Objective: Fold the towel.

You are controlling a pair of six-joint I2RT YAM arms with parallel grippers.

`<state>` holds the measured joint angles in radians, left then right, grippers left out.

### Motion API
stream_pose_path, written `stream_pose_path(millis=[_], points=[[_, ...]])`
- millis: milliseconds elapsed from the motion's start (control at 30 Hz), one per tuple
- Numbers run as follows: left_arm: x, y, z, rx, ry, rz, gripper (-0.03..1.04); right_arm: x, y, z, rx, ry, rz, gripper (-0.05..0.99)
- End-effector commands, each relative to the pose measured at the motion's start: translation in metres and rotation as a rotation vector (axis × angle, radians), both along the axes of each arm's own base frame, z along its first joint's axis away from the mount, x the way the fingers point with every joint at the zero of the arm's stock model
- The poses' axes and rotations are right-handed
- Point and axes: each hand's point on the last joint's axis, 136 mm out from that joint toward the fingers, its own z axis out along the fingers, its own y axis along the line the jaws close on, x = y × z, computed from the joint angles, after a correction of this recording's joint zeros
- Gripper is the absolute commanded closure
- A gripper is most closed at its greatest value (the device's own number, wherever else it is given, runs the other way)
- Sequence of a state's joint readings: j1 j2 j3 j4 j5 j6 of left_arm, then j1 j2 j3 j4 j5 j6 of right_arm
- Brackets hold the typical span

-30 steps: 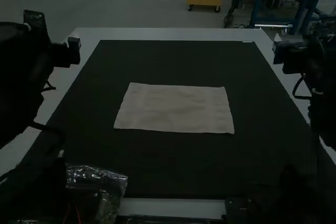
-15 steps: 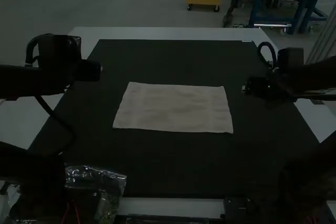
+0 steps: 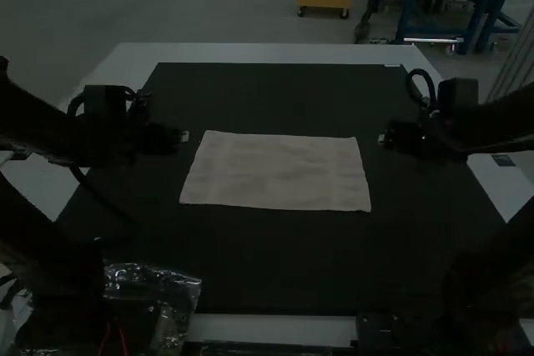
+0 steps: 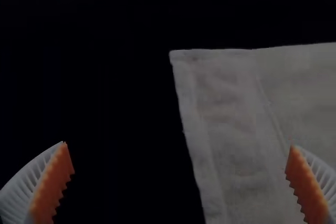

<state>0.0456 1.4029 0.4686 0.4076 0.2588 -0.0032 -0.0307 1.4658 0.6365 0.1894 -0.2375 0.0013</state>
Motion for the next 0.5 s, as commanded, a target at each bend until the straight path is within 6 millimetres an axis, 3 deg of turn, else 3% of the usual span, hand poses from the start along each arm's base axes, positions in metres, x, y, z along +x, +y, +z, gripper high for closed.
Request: stream_pose_path(millis=[0, 133, 267, 467], points=[[0.007, -0.01, -0.014, -0.075, 0.034, -0.039, 0.06, 0.003, 0.02, 0.013, -0.012, -0.066, 0.081, 0.02], [0.023, -0.012, -0.032, -0.094, 0.072, -0.048, 0.06, 0.006, 0.039, 0.016, -0.011, -0.097, 0.126, 0.02], [0.04, -0.012, -0.052, -0.095, 0.112, -0.052, 0.05, 0.008, 0.052, 0.006, -0.004, -0.08, 0.147, 0.02], [0.064, -0.011, -0.059, -0.091, 0.114, -0.052, 0.05, 0.014, 0.051, -0.015, 0.004, -0.048, 0.139, 0.02]])
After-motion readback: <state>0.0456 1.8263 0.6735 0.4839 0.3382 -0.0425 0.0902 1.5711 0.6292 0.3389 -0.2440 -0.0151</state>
